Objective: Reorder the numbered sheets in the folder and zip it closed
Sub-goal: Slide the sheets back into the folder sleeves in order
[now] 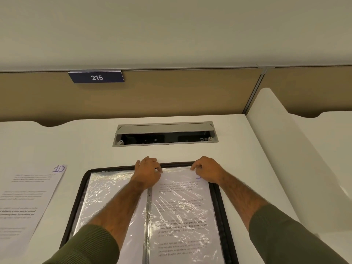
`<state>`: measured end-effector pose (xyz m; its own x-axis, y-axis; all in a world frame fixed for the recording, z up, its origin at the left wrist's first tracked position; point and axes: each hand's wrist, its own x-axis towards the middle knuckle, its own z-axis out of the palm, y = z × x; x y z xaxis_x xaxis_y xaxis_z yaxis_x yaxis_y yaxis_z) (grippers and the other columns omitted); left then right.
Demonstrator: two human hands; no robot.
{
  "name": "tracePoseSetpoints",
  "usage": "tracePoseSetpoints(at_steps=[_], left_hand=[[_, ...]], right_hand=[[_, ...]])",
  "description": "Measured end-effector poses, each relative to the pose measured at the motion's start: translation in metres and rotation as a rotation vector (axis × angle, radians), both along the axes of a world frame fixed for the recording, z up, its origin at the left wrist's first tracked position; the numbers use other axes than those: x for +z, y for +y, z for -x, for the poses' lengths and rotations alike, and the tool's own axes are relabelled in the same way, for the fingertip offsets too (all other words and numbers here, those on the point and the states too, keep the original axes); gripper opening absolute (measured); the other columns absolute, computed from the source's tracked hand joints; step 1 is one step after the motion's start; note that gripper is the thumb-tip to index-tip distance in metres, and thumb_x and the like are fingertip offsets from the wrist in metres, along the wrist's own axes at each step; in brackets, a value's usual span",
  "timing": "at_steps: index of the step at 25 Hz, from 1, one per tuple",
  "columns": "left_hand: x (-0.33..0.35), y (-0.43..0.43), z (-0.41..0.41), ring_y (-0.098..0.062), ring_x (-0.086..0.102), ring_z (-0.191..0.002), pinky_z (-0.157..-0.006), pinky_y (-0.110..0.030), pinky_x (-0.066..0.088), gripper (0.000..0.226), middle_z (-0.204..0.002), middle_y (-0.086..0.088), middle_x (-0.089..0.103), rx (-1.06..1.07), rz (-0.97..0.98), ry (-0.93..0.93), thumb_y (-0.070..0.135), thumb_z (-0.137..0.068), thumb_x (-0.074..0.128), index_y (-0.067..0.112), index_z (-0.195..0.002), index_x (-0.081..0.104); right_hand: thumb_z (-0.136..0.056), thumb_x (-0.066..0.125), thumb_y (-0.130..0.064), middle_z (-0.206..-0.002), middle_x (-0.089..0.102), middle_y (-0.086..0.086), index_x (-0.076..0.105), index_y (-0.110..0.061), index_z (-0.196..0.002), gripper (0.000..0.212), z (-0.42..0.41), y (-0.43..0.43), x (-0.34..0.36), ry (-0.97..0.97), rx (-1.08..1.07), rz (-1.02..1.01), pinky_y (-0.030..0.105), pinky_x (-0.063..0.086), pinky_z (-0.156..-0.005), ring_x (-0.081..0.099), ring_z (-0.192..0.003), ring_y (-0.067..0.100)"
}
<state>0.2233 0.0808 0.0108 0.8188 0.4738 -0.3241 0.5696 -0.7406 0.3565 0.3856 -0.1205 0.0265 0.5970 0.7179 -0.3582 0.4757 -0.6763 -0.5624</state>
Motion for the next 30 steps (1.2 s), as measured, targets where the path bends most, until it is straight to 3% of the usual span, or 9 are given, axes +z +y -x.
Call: tracePoseSetpoints(at_steps=[4,7,12,15,17,19,22,27,30], left_hand=[[0.0,-0.003,-0.003,-0.022,0.005,-0.155,-0.124,-0.052,-0.004,0.026,-0.164,0.003,0.028,-0.002,0.019,0.043,0.024,-0.099,0.053,0.028,-0.121,0.065],[-0.001,-0.005,-0.006,-0.022,0.002,-0.156,-0.124,-0.053,-0.006,0.025,-0.165,0.003,0.026,-0.012,0.042,0.05,0.024,-0.097,0.055,0.03,-0.119,0.065],[-0.001,-0.009,-0.012,-0.022,-0.003,-0.156,-0.122,-0.053,-0.009,0.025,-0.166,0.004,0.021,-0.051,0.051,0.081,0.027,-0.096,0.057,0.032,-0.119,0.066],[-0.002,-0.011,-0.011,-0.022,0.016,-0.152,-0.123,-0.051,0.003,0.023,-0.16,0.005,0.034,-0.071,0.002,0.022,0.034,-0.096,0.061,0.033,-0.117,0.067],[0.0,-0.012,-0.009,-0.019,0.037,-0.135,-0.118,-0.042,0.021,0.018,-0.143,0.007,0.049,-0.074,-0.051,-0.059,0.039,-0.094,0.066,0.033,-0.11,0.07],[0.003,-0.014,-0.009,-0.016,0.044,-0.119,-0.111,-0.037,0.029,0.017,-0.127,0.008,0.056,-0.08,-0.073,-0.109,0.042,-0.092,0.068,0.032,-0.106,0.07],[0.005,-0.015,-0.011,-0.014,0.049,-0.111,-0.111,-0.038,0.031,0.014,-0.116,0.01,0.063,-0.087,-0.025,-0.109,0.04,-0.093,0.068,0.032,-0.105,0.069],[0.003,-0.012,-0.011,-0.012,0.057,-0.106,-0.112,-0.04,0.033,0.007,-0.11,0.014,0.069,-0.069,0.03,-0.088,0.04,-0.093,0.067,0.038,-0.098,0.063],[0.001,-0.014,-0.013,-0.009,0.056,-0.102,-0.11,-0.037,0.03,0.012,-0.108,0.013,0.07,-0.095,0.01,-0.089,0.039,-0.095,0.063,0.032,-0.103,0.069]], right_hand=[[-0.093,0.068,-0.023,-0.115,0.063,-0.001,0.072,-0.016,-0.113,0.022,-0.001,0.0,0.004,-0.03,0.037,0.046,0.028,0.048,-0.09,0.059,-0.106,0.016],[-0.089,0.075,-0.03,-0.098,0.061,-0.006,0.072,-0.016,-0.097,0.017,-0.005,0.002,0.003,0.007,-0.01,0.065,0.025,0.045,-0.077,0.059,-0.095,0.014],[-0.086,0.078,-0.028,-0.085,0.062,-0.005,0.064,-0.018,-0.08,0.018,-0.006,0.003,0.004,0.029,-0.015,0.084,0.023,0.044,-0.068,0.06,-0.087,0.015],[-0.082,0.08,-0.022,-0.091,0.062,-0.002,0.062,-0.017,-0.086,0.019,-0.005,0.004,0.006,0.051,-0.017,0.084,0.023,0.045,-0.067,0.06,-0.089,0.017],[-0.081,0.08,-0.02,-0.096,0.061,-0.001,0.063,-0.016,-0.09,0.02,-0.003,0.005,0.009,0.03,-0.025,0.065,0.023,0.046,-0.068,0.059,-0.09,0.017],[-0.08,0.08,-0.018,-0.101,0.057,0.0,0.061,-0.019,-0.086,0.02,0.0,0.008,0.01,-0.015,-0.021,0.044,0.022,0.047,-0.069,0.058,-0.092,0.018],[-0.081,0.079,-0.02,-0.104,0.056,0.0,0.058,-0.022,-0.083,0.021,0.003,0.012,0.01,-0.044,0.012,0.017,0.023,0.048,-0.071,0.058,-0.094,0.018],[-0.089,0.073,-0.022,-0.115,0.059,0.001,0.065,-0.019,-0.11,0.023,0.005,0.017,0.012,-0.039,0.071,0.028,0.025,0.051,-0.083,0.056,-0.101,0.016],[-0.089,0.072,-0.02,-0.108,0.059,0.0,0.069,-0.015,-0.105,0.017,0.006,0.016,0.01,-0.004,0.049,0.035,0.023,0.05,-0.078,0.06,-0.1,0.018]])
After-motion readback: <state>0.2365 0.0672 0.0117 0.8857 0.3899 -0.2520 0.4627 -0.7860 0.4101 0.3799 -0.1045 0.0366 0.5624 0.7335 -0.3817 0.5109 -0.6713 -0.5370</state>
